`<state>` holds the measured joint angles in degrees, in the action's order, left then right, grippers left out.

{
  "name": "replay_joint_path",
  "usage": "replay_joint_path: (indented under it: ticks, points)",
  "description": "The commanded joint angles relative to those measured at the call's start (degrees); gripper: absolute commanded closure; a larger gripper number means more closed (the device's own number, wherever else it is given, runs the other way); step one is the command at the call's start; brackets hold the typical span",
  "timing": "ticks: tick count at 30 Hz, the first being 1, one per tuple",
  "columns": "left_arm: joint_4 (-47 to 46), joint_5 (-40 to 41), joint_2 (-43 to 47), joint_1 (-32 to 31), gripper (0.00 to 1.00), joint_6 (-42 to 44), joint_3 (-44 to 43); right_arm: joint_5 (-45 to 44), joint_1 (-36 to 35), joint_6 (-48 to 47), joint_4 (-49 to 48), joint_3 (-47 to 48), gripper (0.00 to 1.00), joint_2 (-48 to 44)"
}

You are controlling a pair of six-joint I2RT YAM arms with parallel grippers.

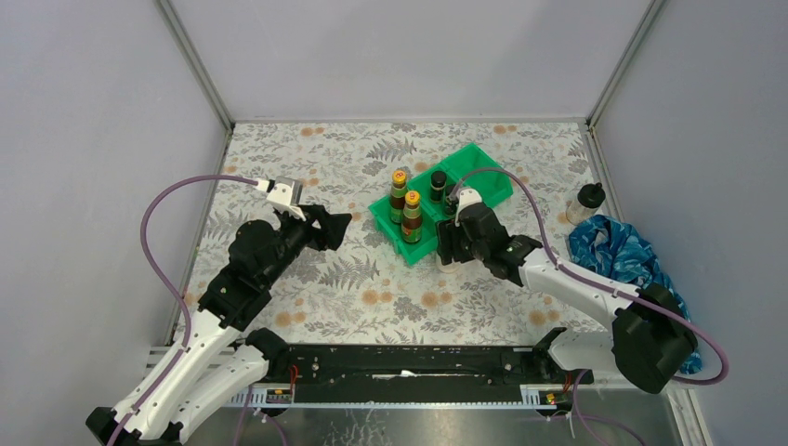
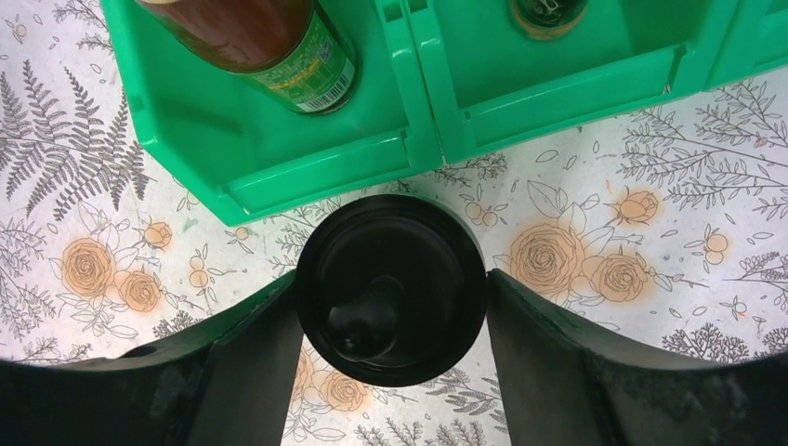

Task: Organize the condiment bottles
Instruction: Pick up the bottle from the center of the board.

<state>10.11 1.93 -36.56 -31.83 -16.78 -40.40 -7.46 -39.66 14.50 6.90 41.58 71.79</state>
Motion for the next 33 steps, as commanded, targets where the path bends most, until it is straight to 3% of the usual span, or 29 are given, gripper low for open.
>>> replay_joint_path:
  ticks: [1, 5, 9, 14, 33]
  points:
    - [-0.6, 0.0, 0.7, -0.4, 0.26, 0.4, -0.9, -0.2, -0.6, -0.7, -2.0, 2.5, 0.3, 1.1]
    - [-0.4, 0.1, 0.7, -0.4, 0.26, 0.5, -1.0, -0.8, -0.6, -0.7, -2.1, 2.4, 0.44, 1.6]
    - [-0.4, 0.2, 1.0, -0.4, 0.26, 0.5, -1.0, -1.4, -0.6, -0.6, -2.1, 2.1, 0.72, 1.4]
    - [-0.2, 0.5, 1.2, -0.7, 0.26, 0.5, -1.0, -2.0, -0.7, -0.4, -1.8, 1.8, 1.0, 0.6]
    - [-0.3, 0.7, 1.3, -1.0, 0.26, 0.3, -1.0, -5.5, -0.6, -0.1, 5.1, 5.0, 1.0, -7.8]
